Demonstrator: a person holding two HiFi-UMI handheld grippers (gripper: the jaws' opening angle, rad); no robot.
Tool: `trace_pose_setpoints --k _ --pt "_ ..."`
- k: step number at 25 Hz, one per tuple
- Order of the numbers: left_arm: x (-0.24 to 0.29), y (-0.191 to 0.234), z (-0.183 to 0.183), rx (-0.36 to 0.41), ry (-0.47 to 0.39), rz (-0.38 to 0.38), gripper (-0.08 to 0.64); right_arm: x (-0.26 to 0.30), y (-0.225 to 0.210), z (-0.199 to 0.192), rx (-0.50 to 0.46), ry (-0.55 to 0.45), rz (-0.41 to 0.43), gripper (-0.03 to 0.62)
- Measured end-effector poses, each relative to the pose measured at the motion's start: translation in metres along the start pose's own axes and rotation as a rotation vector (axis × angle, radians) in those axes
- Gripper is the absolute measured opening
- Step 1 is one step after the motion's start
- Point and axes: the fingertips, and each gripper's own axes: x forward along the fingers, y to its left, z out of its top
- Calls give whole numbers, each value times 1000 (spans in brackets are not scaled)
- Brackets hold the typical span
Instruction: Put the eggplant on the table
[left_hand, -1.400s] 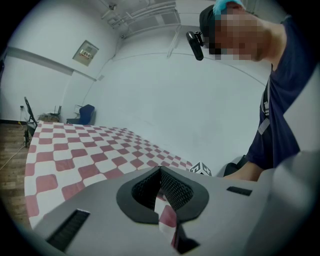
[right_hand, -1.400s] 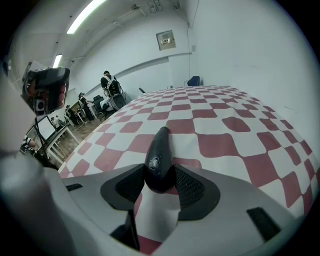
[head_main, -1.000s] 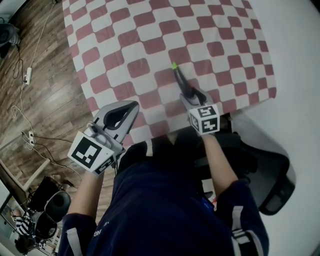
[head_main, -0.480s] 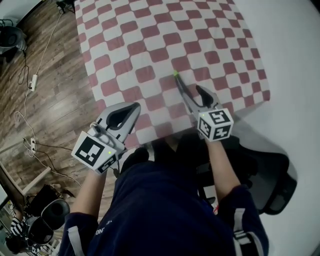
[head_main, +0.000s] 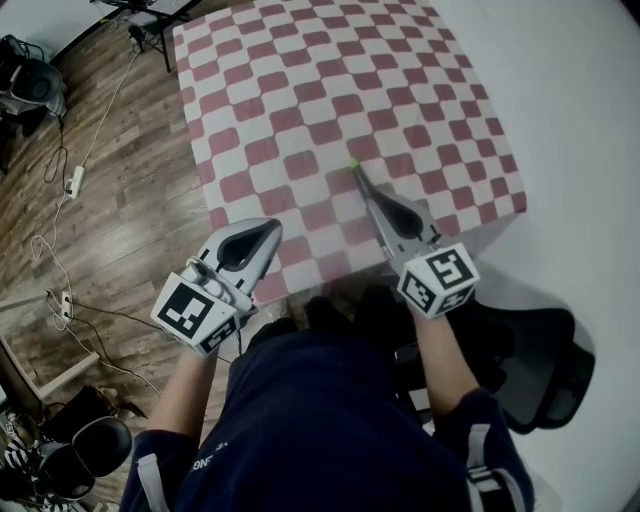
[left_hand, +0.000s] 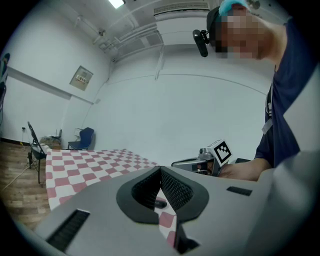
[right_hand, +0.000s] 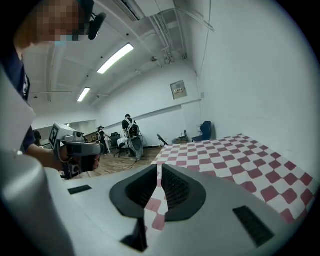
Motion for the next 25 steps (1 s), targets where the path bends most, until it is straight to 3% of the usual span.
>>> trace_pose_setpoints --k 6,15,25 --pt "-22 -7 2 14 -19 3 26 -16 38 18 -20 -61 48 23" --pt "-48 -15 -1 19 -22 -3 26 -20 80 13 -38 -62 74 17" --pt "-54 -19 -2 32 -28 -16 26 -20 94 8 -46 -46 78 15"
